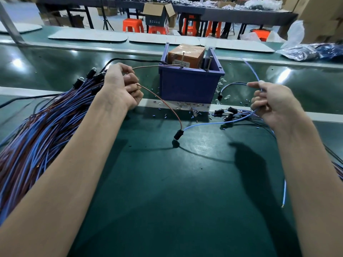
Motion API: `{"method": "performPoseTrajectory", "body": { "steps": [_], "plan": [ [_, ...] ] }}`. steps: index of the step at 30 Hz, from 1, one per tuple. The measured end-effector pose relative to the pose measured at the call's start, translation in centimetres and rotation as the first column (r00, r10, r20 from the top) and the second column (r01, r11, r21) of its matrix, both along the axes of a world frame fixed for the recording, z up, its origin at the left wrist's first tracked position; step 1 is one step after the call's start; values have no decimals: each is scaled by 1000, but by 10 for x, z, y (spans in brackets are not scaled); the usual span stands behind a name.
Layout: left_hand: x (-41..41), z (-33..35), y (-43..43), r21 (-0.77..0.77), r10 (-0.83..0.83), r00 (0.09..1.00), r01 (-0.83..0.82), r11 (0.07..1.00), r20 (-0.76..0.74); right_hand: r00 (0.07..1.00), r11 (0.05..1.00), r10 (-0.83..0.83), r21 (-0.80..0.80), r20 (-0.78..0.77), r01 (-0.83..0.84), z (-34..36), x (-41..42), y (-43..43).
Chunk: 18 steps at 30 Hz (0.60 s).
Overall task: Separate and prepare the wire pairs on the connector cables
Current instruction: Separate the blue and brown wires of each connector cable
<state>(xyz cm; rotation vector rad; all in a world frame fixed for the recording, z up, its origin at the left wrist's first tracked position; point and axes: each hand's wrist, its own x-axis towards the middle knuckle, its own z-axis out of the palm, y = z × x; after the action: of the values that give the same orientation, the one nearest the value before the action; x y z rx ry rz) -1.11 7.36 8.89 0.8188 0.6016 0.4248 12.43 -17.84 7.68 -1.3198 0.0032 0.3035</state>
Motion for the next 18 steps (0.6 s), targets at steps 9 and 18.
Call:
{"method": "performPoseTrajectory", "body": {
  "steps": [9, 18],
  "plan": [
    [9, 0, -11, 476, 47, 986, 35, 879, -158, 981, 961, 156, -246, 112, -125, -11, -15, 32],
    [28, -15, -71, 737, -135, 946, 315, 598, -295, 934, 921, 268, -348, 238, -175, -16, -20, 41]
  ]
}}
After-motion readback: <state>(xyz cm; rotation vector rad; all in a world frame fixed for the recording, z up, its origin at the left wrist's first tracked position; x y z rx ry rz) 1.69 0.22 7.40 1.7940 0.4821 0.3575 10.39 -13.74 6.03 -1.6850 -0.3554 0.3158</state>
